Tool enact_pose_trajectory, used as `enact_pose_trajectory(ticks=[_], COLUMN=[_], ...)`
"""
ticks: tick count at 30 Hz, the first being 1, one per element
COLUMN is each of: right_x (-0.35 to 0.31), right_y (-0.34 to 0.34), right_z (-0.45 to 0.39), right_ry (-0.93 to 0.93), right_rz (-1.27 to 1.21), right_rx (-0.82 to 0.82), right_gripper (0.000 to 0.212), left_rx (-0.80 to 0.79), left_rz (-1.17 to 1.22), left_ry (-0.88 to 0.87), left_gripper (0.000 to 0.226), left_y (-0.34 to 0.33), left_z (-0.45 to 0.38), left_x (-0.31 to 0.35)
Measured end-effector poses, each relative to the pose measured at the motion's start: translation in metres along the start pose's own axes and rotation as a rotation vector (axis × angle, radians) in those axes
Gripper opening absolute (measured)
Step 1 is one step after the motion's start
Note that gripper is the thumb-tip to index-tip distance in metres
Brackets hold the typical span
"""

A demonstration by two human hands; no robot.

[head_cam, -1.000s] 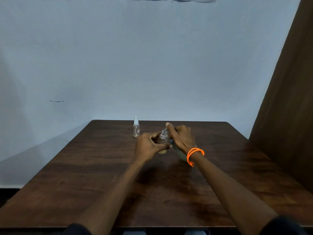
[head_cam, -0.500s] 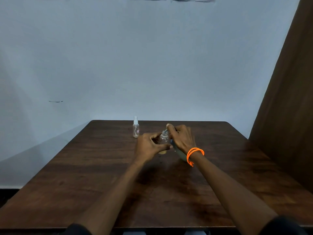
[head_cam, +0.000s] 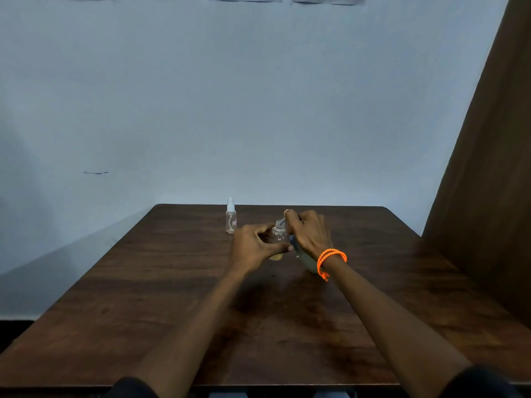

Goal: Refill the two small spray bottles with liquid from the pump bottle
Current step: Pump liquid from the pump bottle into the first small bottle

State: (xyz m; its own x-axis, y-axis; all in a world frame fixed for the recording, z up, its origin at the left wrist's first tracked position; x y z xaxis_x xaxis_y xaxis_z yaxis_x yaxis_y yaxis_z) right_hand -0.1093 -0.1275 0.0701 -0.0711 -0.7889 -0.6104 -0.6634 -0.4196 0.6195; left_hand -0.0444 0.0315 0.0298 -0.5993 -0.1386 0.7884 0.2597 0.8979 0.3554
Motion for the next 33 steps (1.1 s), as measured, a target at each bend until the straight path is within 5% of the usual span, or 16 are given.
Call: enact_pose_trajectory(ticks=[10,15,28,33], right_x=[-0.002,-0.007,-0.007,-0.006], right_y=[0.006,0.008,0.003,0.0], right_z=[0.003,0.001,0.002,-0.002], right_ry=[0.015,0.016,0.015,-0.01], right_rz=[0.021,0.009,-0.001,-0.011], right_rx=[0.012,0.015,0.008,-0.005], right_gripper=[0.078,0.065,0.077,0.067], left_rx=[0.013,0.026,0.024,0.018], left_rz=[0.004,-0.018,0.025,0.009], left_ry=[-0.013,-0.026,-0.009,-0.014], left_gripper=[0.035,0.029,0.05,0.037], left_y=[0.001,0.002,0.006,0.005], left_z=[0.002,0.002,0.002,0.0], left_x=[0.007,0.014,0.01,0.008])
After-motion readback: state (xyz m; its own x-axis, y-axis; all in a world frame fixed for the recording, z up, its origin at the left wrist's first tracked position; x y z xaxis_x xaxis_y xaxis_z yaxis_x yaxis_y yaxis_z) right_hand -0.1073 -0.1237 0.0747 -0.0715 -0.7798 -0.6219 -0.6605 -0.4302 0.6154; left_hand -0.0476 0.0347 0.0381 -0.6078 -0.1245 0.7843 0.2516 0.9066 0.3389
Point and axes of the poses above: each hand's wrist, its own z-axis away from the middle knuckle, its own y-axis out of the back of the hand, x = y × z, the point moved 7 cm from there along -z, towards the middle knuckle, and after that the axes turned 2 degrees about y, right-handed, at the moved point
